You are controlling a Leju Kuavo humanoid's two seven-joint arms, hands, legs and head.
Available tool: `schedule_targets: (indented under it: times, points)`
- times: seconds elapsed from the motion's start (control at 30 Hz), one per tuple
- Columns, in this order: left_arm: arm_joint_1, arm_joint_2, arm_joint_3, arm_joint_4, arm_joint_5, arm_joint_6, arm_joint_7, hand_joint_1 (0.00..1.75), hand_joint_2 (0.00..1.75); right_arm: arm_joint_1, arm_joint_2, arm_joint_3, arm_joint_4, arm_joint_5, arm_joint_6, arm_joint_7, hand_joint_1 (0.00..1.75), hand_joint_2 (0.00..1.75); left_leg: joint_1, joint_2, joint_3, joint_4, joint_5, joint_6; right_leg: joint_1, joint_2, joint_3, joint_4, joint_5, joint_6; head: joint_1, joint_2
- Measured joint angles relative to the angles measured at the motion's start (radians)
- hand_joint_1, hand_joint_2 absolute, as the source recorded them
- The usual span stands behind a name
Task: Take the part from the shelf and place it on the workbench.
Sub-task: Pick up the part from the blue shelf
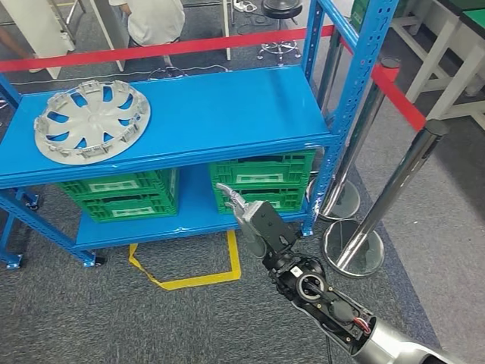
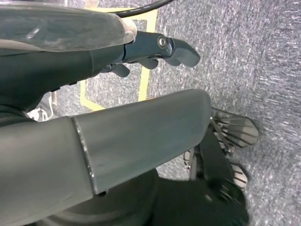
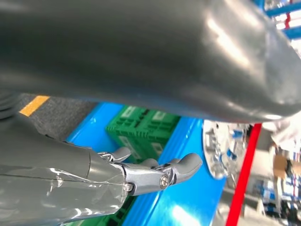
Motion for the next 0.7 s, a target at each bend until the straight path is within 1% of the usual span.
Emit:
schedule_targets:
  times: [0.03, 0.07, 0.1, 0.13, 0.17, 0.2, 0.23, 0.27, 0.3, 0.37, 0.4, 0.43, 0.5, 0.53, 0.57, 0.6, 0.63, 0.67, 0.7]
  points:
    - [0.001, 0.000, 0.000, 0.000, 0.000, 0.000, 0.000, 0.00, 0.00, 0.001, 0.000, 0.000, 0.000, 0.000, 0.000, 0.000, 0.00, 0.00, 0.002, 0.002, -0.034, 0.051, -0.010, -0.004, 0.000, -0.004, 0.001, 0.000, -0.002, -0.001, -0.004, 0.000]
    - [0.002, 0.000, -0.001, 0.000, 0.000, 0.000, 0.000, 0.00, 0.00, 0.001, 0.000, 0.001, 0.000, 0.000, 0.000, 0.001, 0.00, 0.00, 0.004, 0.004, -0.049, 0.065, 0.000, -0.007, 0.000, -0.007, 0.002, 0.000, -0.004, 0.000, -0.008, 0.000]
    - [0.003, 0.000, -0.001, 0.000, 0.000, 0.000, 0.000, 0.00, 0.00, 0.001, 0.000, 0.001, 0.000, 0.000, 0.000, 0.001, 0.00, 0.00, 0.006, 0.007, -0.043, 0.036, 0.030, -0.009, -0.001, -0.009, 0.005, 0.000, -0.007, 0.001, -0.011, 0.000]
    - [0.004, 0.001, -0.001, 0.000, 0.000, 0.000, 0.000, 0.00, 0.00, 0.001, 0.000, 0.002, 0.000, 0.000, 0.000, 0.001, 0.00, 0.00, 0.008, 0.013, -0.016, -0.029, 0.072, -0.010, -0.003, -0.012, 0.009, 0.001, -0.011, 0.005, -0.014, 0.000]
    - [0.004, 0.002, -0.001, 0.000, 0.000, 0.000, 0.000, 0.00, 0.00, 0.001, 0.000, 0.002, 0.000, 0.001, 0.000, 0.002, 0.00, 0.00, 0.009, 0.026, 0.019, -0.109, 0.110, -0.010, -0.002, -0.014, 0.013, 0.001, -0.015, 0.010, -0.018, 0.000]
    - [0.003, 0.002, -0.001, 0.000, 0.000, -0.001, 0.000, 0.00, 0.00, 0.001, 0.000, 0.002, 0.000, 0.002, 0.000, 0.002, 0.00, 0.00, 0.008, 0.035, 0.049, -0.176, 0.137, -0.006, 0.000, -0.017, 0.017, 0.003, -0.021, 0.015, -0.022, 0.000]
    - [0.001, 0.003, -0.001, 0.000, 0.000, -0.001, 0.000, 0.00, 0.00, 0.000, 0.000, 0.002, 0.000, 0.003, 0.000, 0.003, 0.00, 0.00, 0.007, 0.041, 0.069, -0.219, 0.150, -0.001, 0.003, -0.019, 0.020, 0.003, -0.025, 0.021, -0.023, 0.000]
    - [0.000, 0.003, -0.001, 0.000, 0.001, -0.002, 0.000, 0.00, 0.00, 0.000, 0.000, 0.002, 0.000, 0.004, 0.000, 0.004, 0.00, 0.00, 0.005, 0.043, 0.076, -0.237, 0.149, 0.007, 0.006, -0.022, 0.022, 0.002, -0.030, 0.026, -0.022, 0.000]
    - [-0.001, 0.003, -0.001, 0.000, 0.002, -0.002, 0.000, 0.00, 0.00, -0.001, 0.000, 0.003, 0.000, 0.005, 0.000, 0.005, 0.00, 0.00, 0.002, 0.035, 0.077, -0.237, 0.147, 0.015, 0.007, -0.024, 0.025, 0.001, -0.033, 0.031, -0.019, 0.000]
    - [0.000, 0.002, -0.001, 0.000, 0.003, -0.003, 0.000, 0.00, 0.00, -0.001, 0.000, 0.004, -0.002, 0.007, 0.000, 0.006, 0.00, 0.00, 0.004, 0.025, 0.081, -0.240, 0.145, 0.029, 0.004, -0.027, 0.026, 0.008, -0.045, 0.042, -0.012, 0.000]
    - [0.001, 0.002, -0.001, 0.000, 0.003, -0.003, 0.000, 0.00, 0.00, -0.002, 0.000, 0.004, -0.002, 0.007, 0.000, 0.006, 0.00, 0.00, 0.005, 0.020, 0.085, -0.241, 0.144, 0.037, 0.001, -0.024, 0.016, 0.034, -0.063, 0.046, -0.008, 0.000]
    - [0.001, 0.002, -0.001, 0.000, 0.003, -0.003, 0.000, 0.00, 0.00, -0.002, 0.000, 0.004, -0.002, 0.008, 0.000, 0.006, 0.00, 0.00, 0.007, 0.016, 0.089, -0.243, 0.143, 0.043, 0.000, -0.018, -0.005, 0.082, -0.089, 0.050, -0.002, 0.000]
    - [0.002, 0.002, -0.001, 0.000, 0.004, -0.002, 0.000, 0.00, 0.00, -0.002, 0.000, 0.005, -0.002, 0.008, 0.000, 0.007, 0.00, 0.00, 0.004, 0.004, 0.094, -0.243, 0.139, 0.052, -0.002, -0.008, -0.077, 0.230, -0.152, 0.053, 0.011, 0.000]
    - [0.001, 0.002, -0.002, 0.000, 0.005, -0.002, 0.000, 0.00, 0.00, 0.000, 0.000, 0.006, -0.001, 0.008, 0.000, 0.007, 0.00, 0.00, 0.002, -0.004, 0.096, -0.242, 0.137, 0.054, -0.002, -0.006, -0.111, 0.291, -0.169, 0.053, 0.015, 0.000]
    - [0.002, 0.002, -0.002, 0.000, 0.006, -0.002, 0.000, 0.00, 0.00, 0.002, 0.000, 0.007, -0.001, 0.008, 0.000, 0.007, 0.00, 0.00, 0.001, -0.013, 0.099, -0.242, 0.134, 0.055, -0.002, -0.004, -0.131, 0.320, -0.167, 0.053, 0.017, 0.000]
    - [0.002, 0.002, -0.002, 0.000, 0.006, -0.002, 0.000, 0.00, 0.00, 0.002, 0.000, 0.008, 0.000, 0.008, 0.001, 0.008, 0.00, 0.00, 0.000, -0.024, 0.103, -0.242, 0.132, 0.054, -0.002, -0.002, -0.130, 0.302, -0.141, 0.051, 0.020, 0.000]
    - [0.003, 0.001, -0.002, 0.000, 0.007, -0.002, 0.001, 0.00, 0.00, 0.003, 0.000, 0.008, 0.000, 0.009, 0.002, 0.007, 0.00, 0.00, -0.001, -0.035, 0.109, -0.242, 0.129, 0.052, -0.002, 0.002, -0.110, 0.248, -0.100, 0.048, 0.023, 0.000]
    - [0.003, 0.001, -0.002, 0.000, 0.007, -0.002, 0.001, 0.00, 0.00, 0.002, 0.000, 0.008, 0.001, 0.009, 0.003, 0.006, 0.00, 0.00, 0.000, -0.046, 0.114, -0.242, 0.125, 0.049, -0.002, 0.017, -0.082, 0.173, -0.055, 0.043, 0.027, 0.000]
    - [0.003, 0.000, -0.002, 0.000, 0.008, -0.002, 0.001, 0.00, 0.00, 0.002, 0.000, 0.008, 0.001, 0.010, 0.005, 0.006, 0.00, 0.00, -0.001, -0.056, 0.118, -0.241, 0.122, 0.046, -0.002, 0.035, -0.054, 0.104, -0.022, 0.038, 0.029, 0.000]
